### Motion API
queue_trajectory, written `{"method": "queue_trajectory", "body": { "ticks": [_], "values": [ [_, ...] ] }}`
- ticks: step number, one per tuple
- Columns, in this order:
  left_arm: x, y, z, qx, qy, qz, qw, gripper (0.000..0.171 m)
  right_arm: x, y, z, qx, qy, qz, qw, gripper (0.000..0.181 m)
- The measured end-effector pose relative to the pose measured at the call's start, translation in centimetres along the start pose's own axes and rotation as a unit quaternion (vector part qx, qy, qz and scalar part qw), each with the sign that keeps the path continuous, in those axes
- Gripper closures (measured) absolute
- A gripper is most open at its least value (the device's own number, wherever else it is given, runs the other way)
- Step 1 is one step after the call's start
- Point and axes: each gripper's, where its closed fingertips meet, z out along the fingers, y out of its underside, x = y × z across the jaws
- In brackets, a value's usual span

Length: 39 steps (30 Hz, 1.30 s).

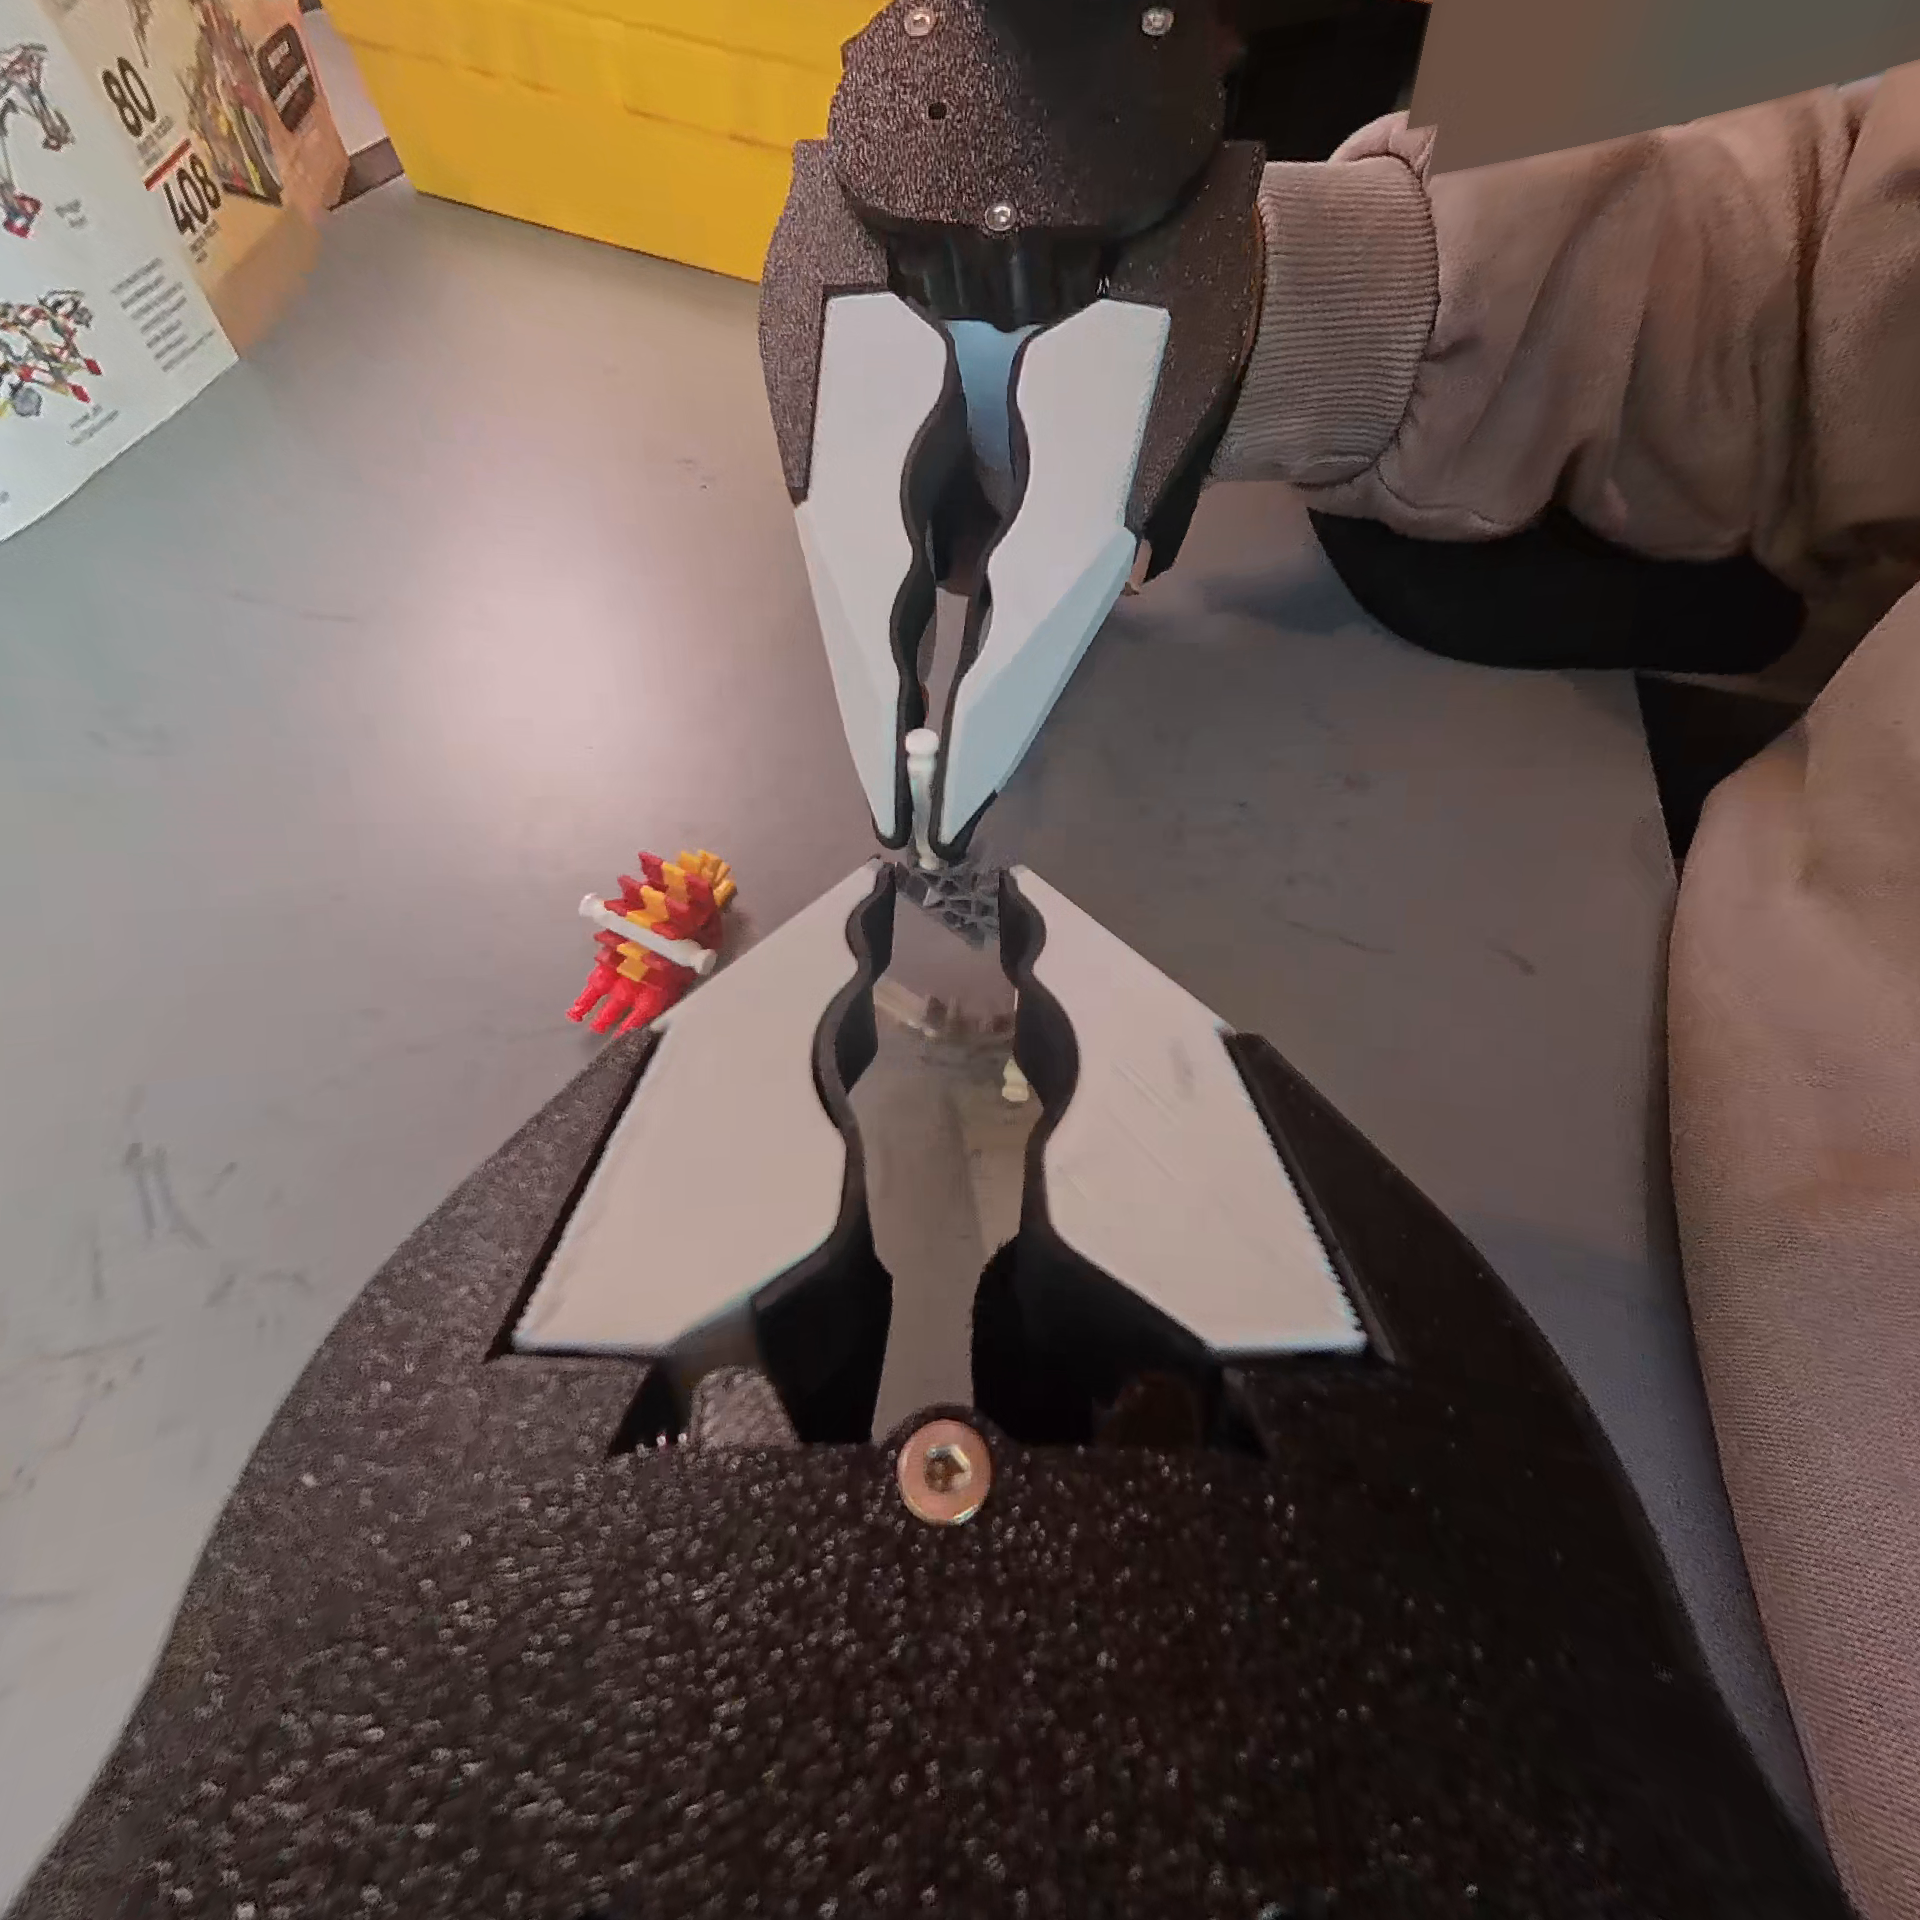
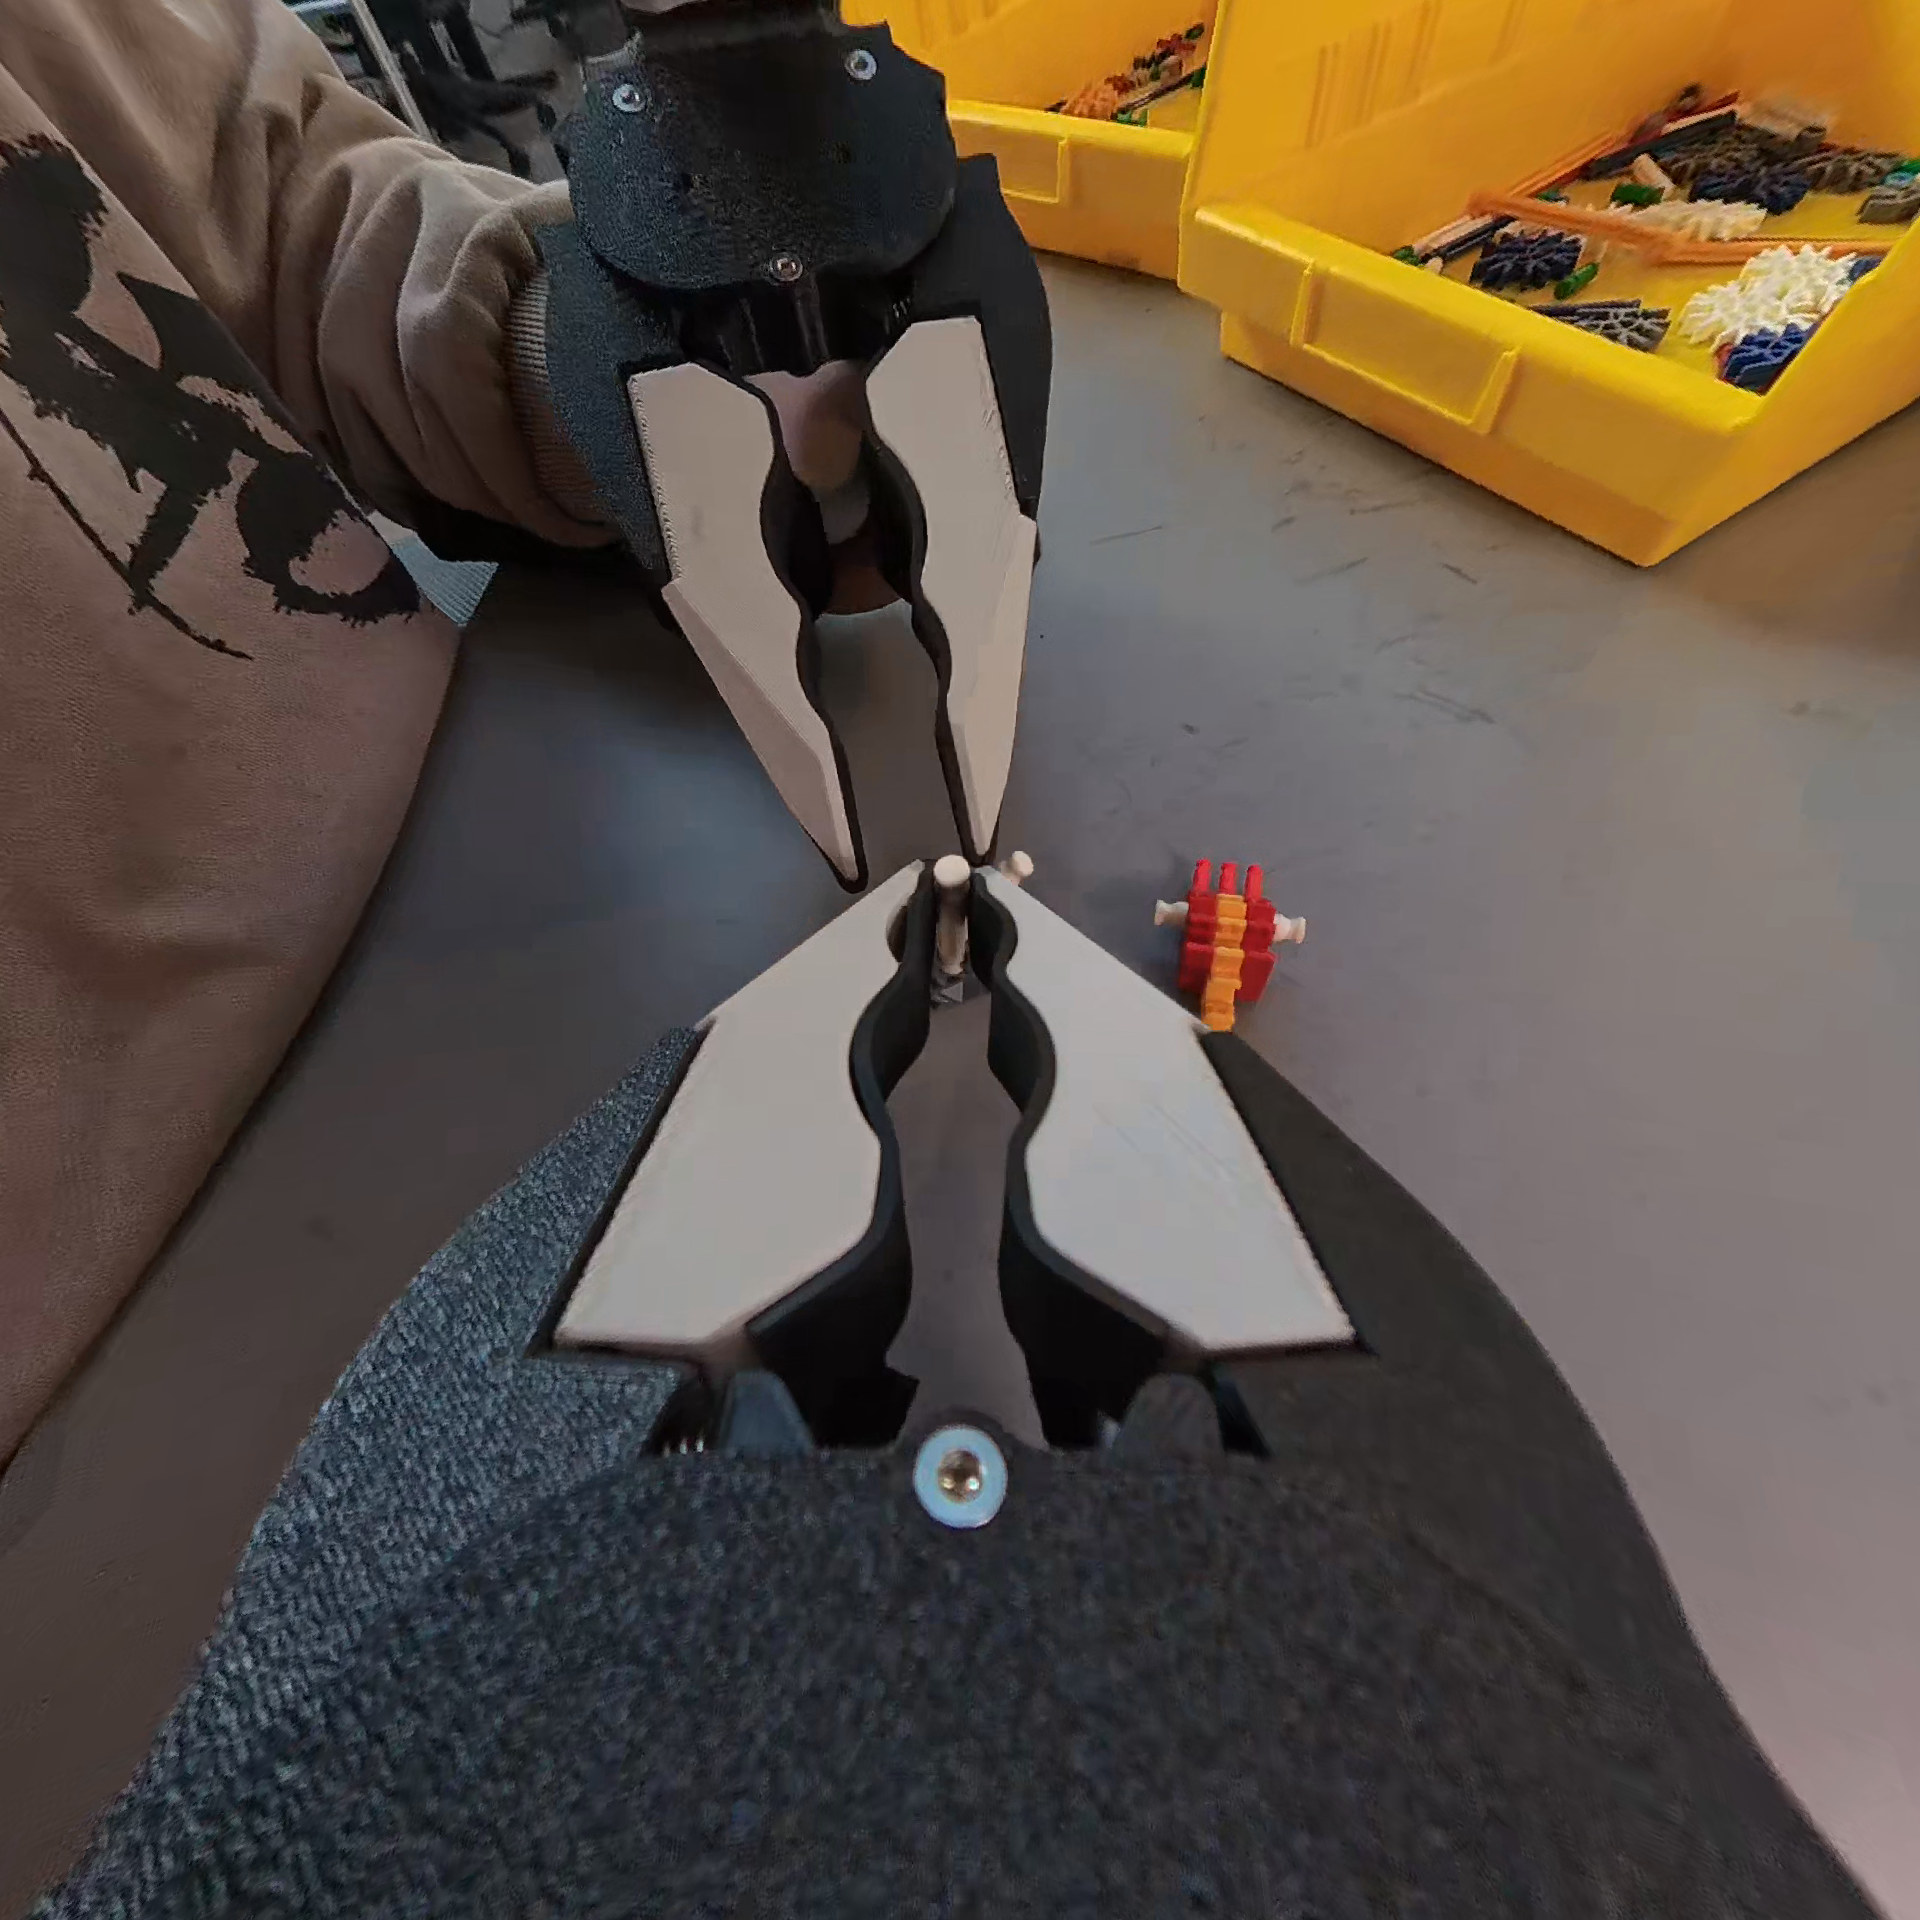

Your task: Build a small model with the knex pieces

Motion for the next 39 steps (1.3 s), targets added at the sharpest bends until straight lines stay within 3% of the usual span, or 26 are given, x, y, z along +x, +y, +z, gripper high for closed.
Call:
{"method": "queue_trajectory", "body": {
  "ticks": [9, 19, 28, 33, 39],
  "values": [
    [0.1, -0.2, 1.5, -0.010, 0.030, -0.003, 0.999, 0.151, -0.3, 0.0, 0.1, -0.003, -0.011, -0.010, 1.000, 0.179],
    [1.4, -2.0, 0.7, 0.052, 0.106, -0.084, 0.989, 0.154, -1.3, -2.5, -1.2, 0.079, -0.034, -0.001, 0.996, 0.179],
    [1.4, -2.5, 0.1, 0.081, 0.145, -0.178, 0.970, 0.155, -0.7, -3.1, -2.0, 0.082, -0.007, -0.005, 0.997, 0.169],
    [1.3, -2.4, 0.3, 0.076, 0.134, -0.173, 0.973, 0.155, -0.6, -3.2, -1.8, 0.085, -0.004, -0.001, 0.996, 0.177],
    [-0.3, -1.8, -0.3, 0.052, 0.061, -0.104, 0.991, 0.148, 1.0, -1.8, -1.9, 0.044, 0.017, 0.045, 0.998, 0.179]
  ]
}}
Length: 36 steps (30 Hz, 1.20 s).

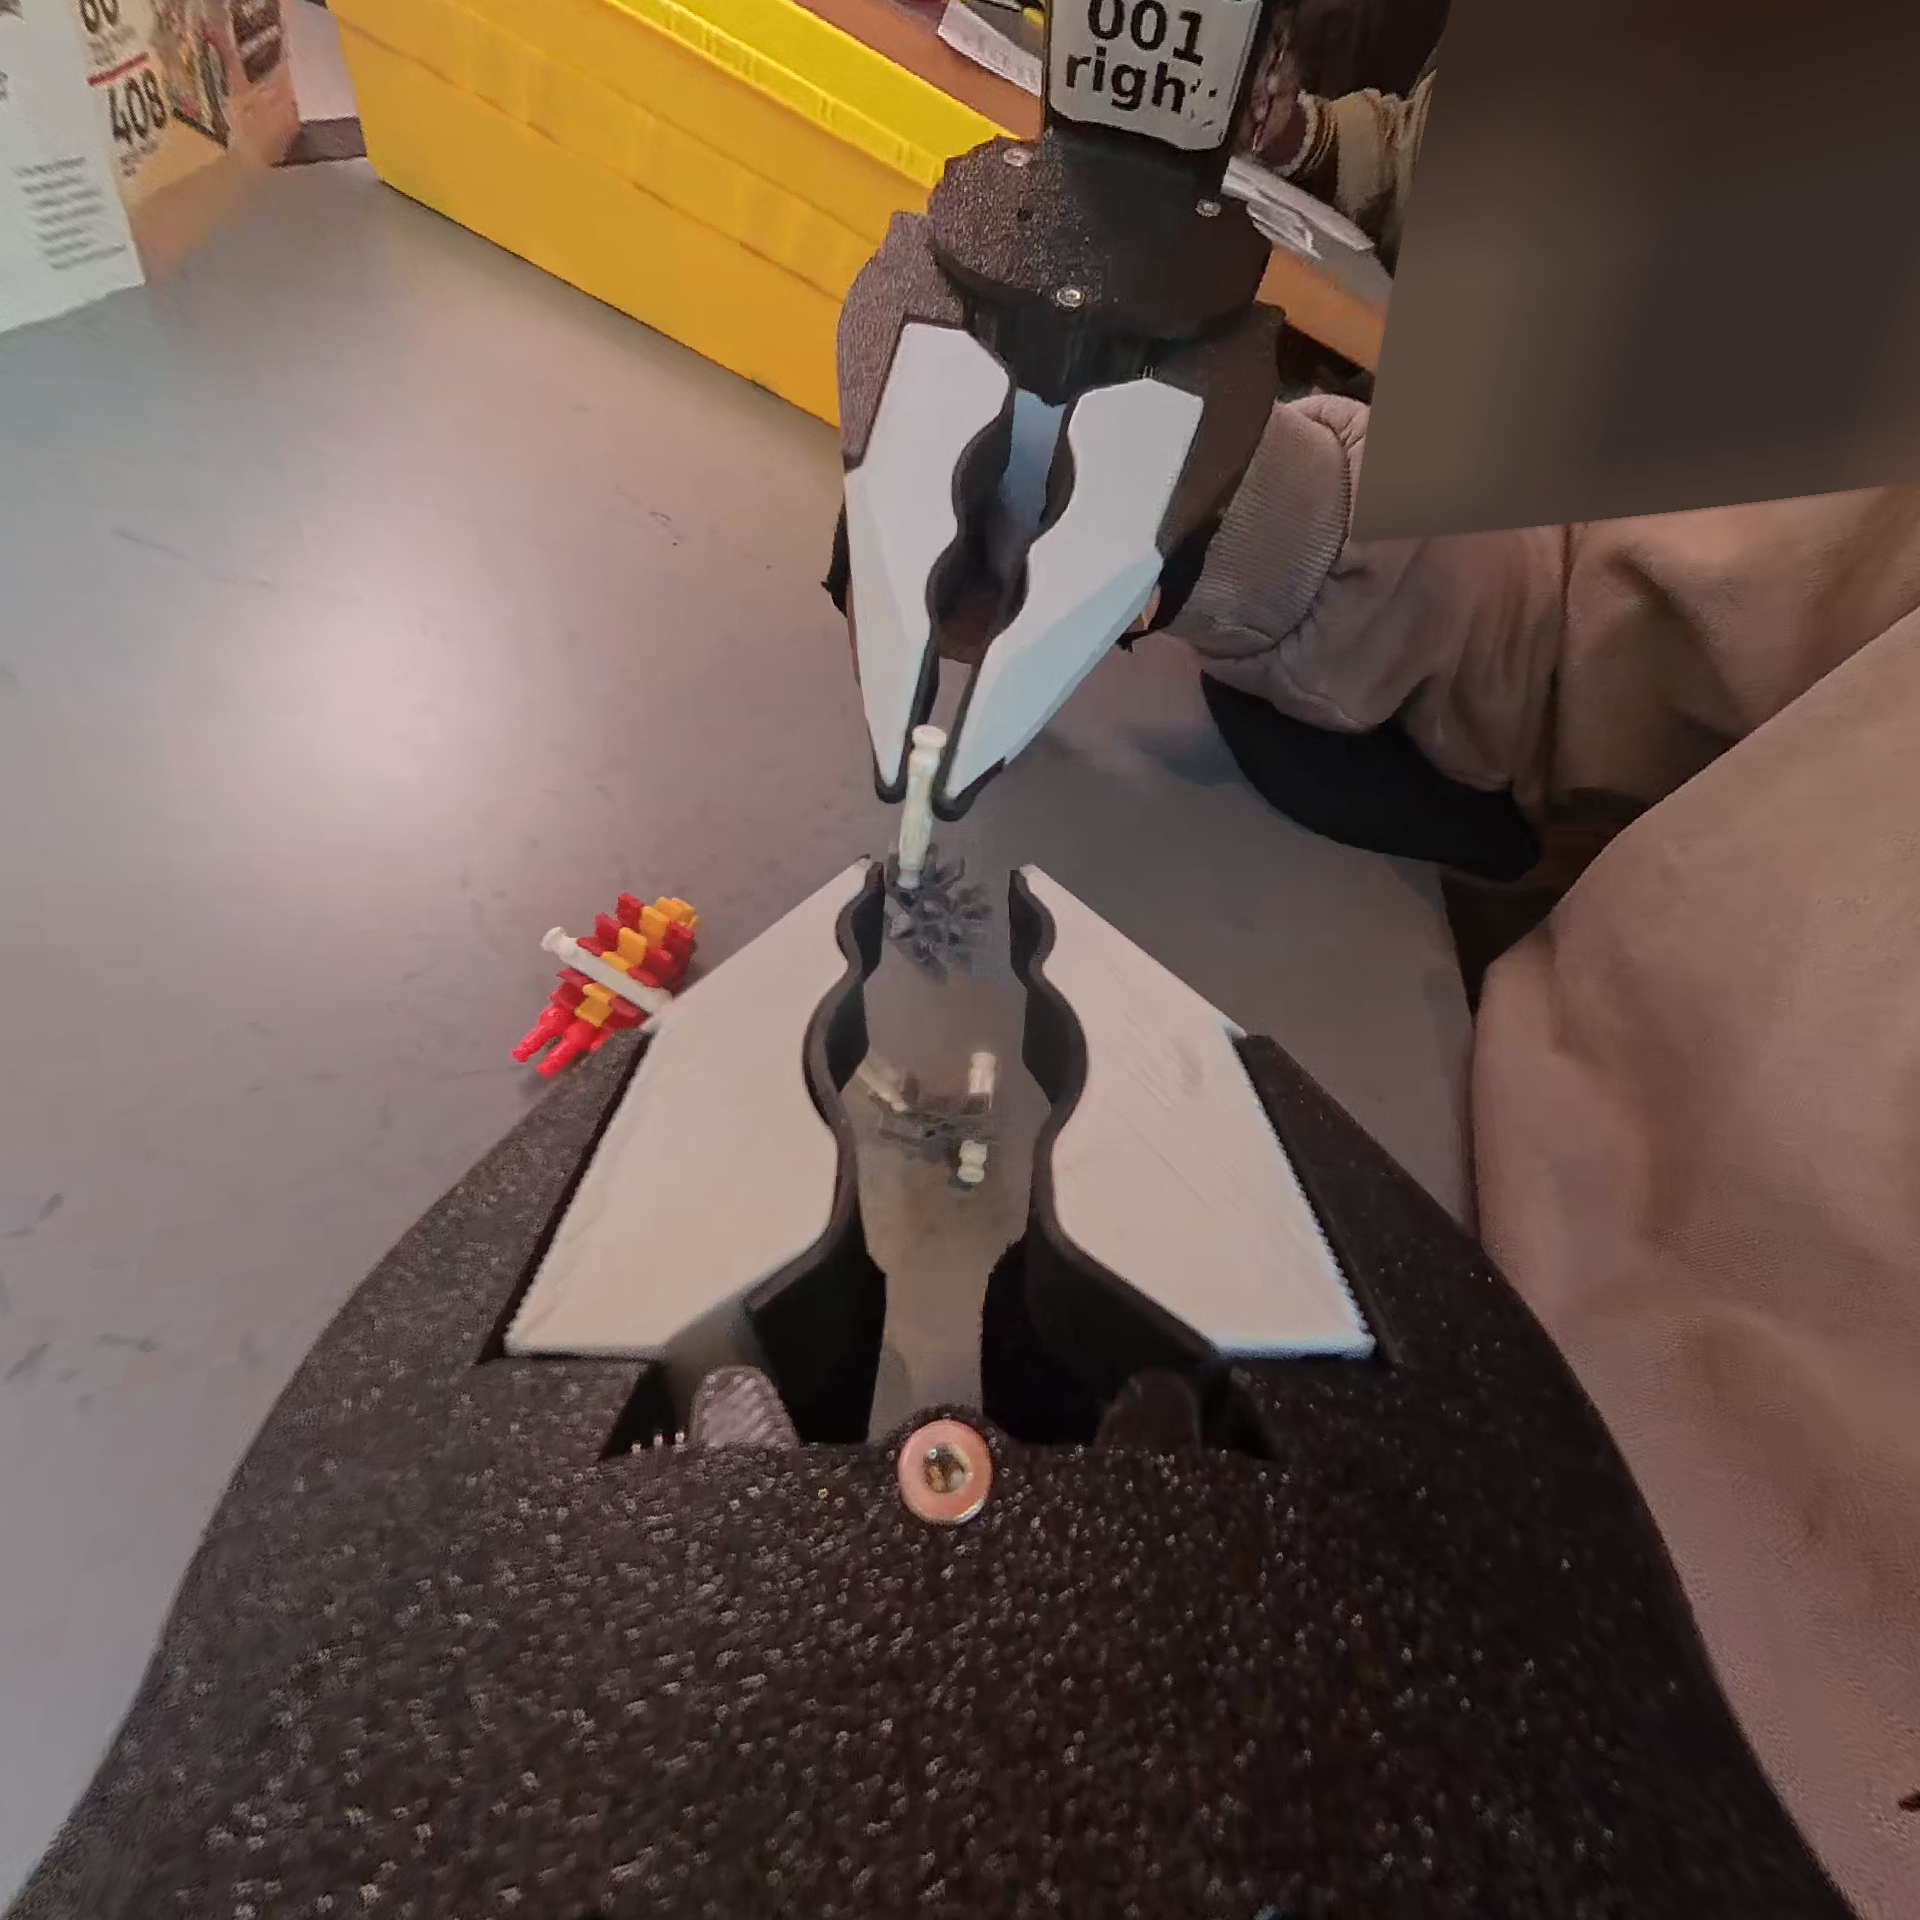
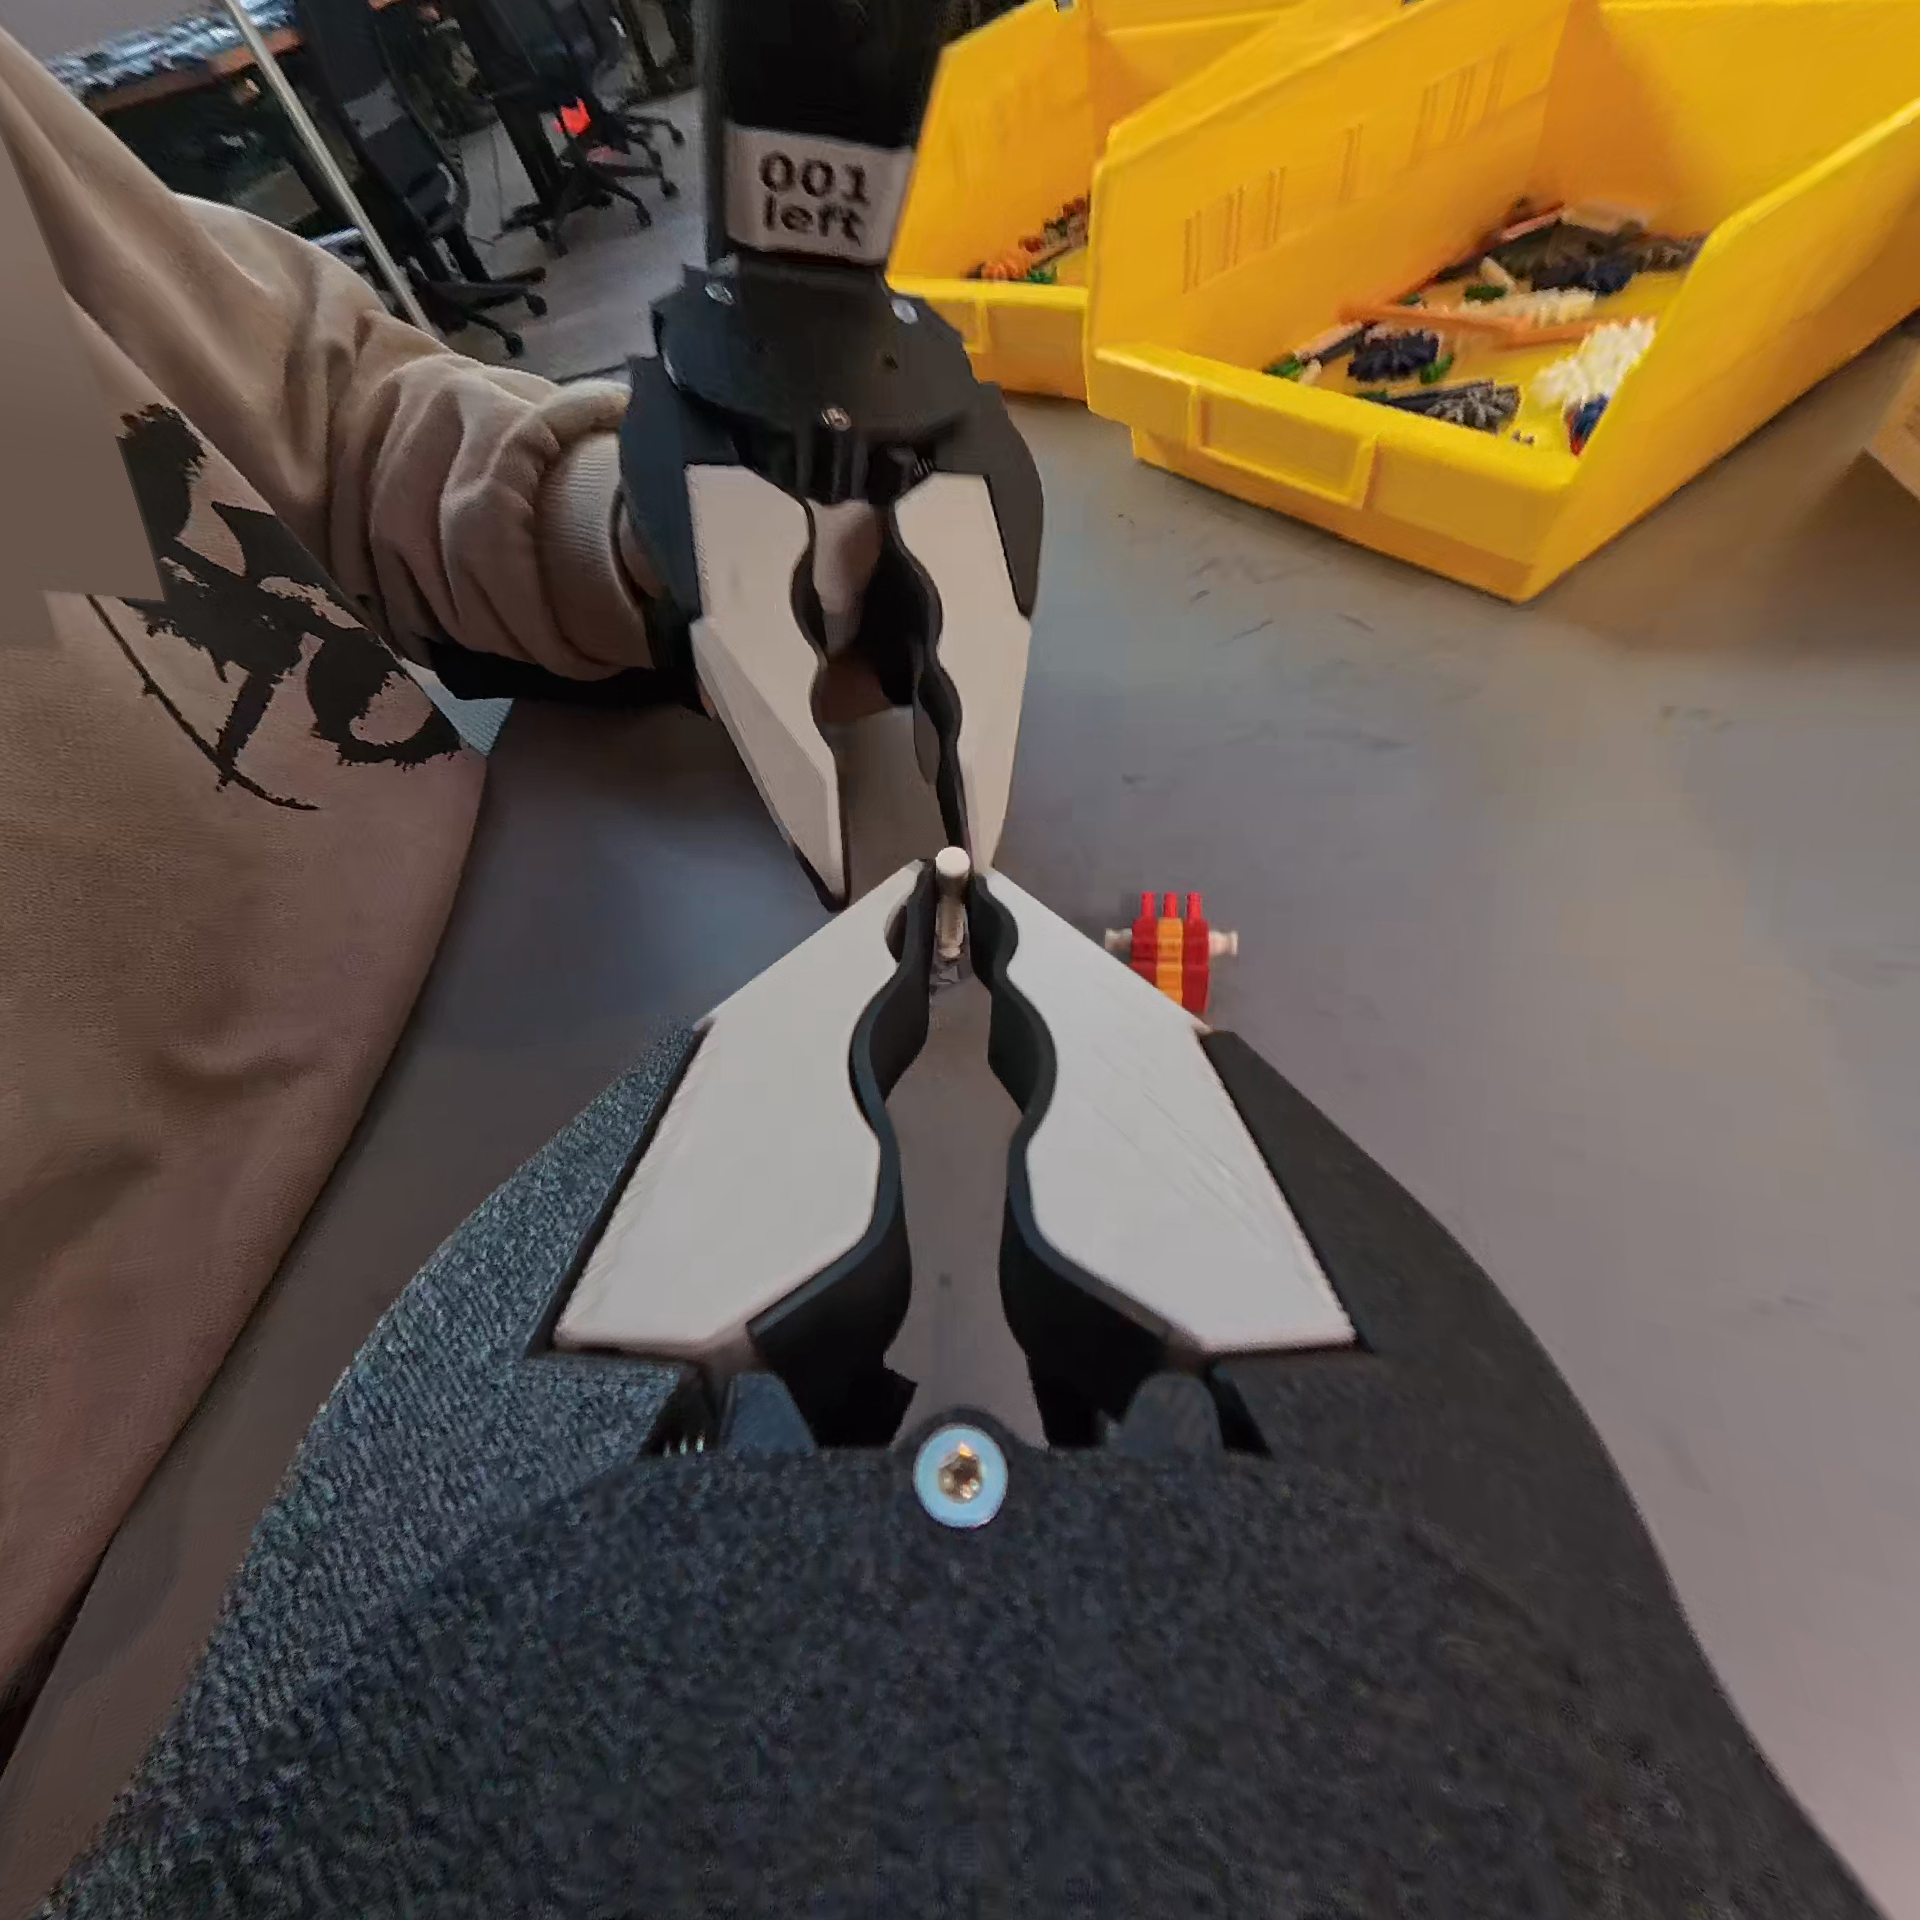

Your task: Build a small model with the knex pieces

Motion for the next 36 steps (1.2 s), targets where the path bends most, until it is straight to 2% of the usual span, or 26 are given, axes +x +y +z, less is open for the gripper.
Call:
{"method": "queue_trajectory", "body": {
  "ticks": [2, 6, 10, 12, 20, 36],
  "values": [
    [-0.1, 0.4, -0.9, -0.024, -0.010, 0.035, 0.999, 0.144, 0.7, 1.5, 0.2, -0.037, 0.011, 0.025, 0.999, 0.179],
    [0.0, 3.9, -2.0, -0.118, -0.012, 0.068, 0.991, 0.142, 0.8, 3.0, 1.5, -0.068, 0.019, 0.051, 0.996, 0.178],
    [0.8, 6.9, -1.5, -0.196, -0.005, 0.093, 0.976, 0.144, 0.4, 3.3, 2.3, -0.076, 0.011, 0.065, 0.995, 0.178],
    [0.8, 7.7, -0.8, -0.216, -0.022, 0.116, 0.969, 0.145, 0.4, 3.5, 2.3, -0.080, 0.012, 0.065, 0.995, 0.178],
    [0.5, 7.9, 0.0, -0.212, -0.049, 0.145, 0.965, 0.160, 0.7, 4.1, 2.3, -0.091, 0.025, 0.077, 0.993, 0.176],
    [0.4, 7.8, 0.4, -0.199, -0.050, 0.158, 0.966, 0.166, 1.1, 4.9, 2.1, -0.110, 0.037, 0.083, 0.990, 0.173]
  ]
}}
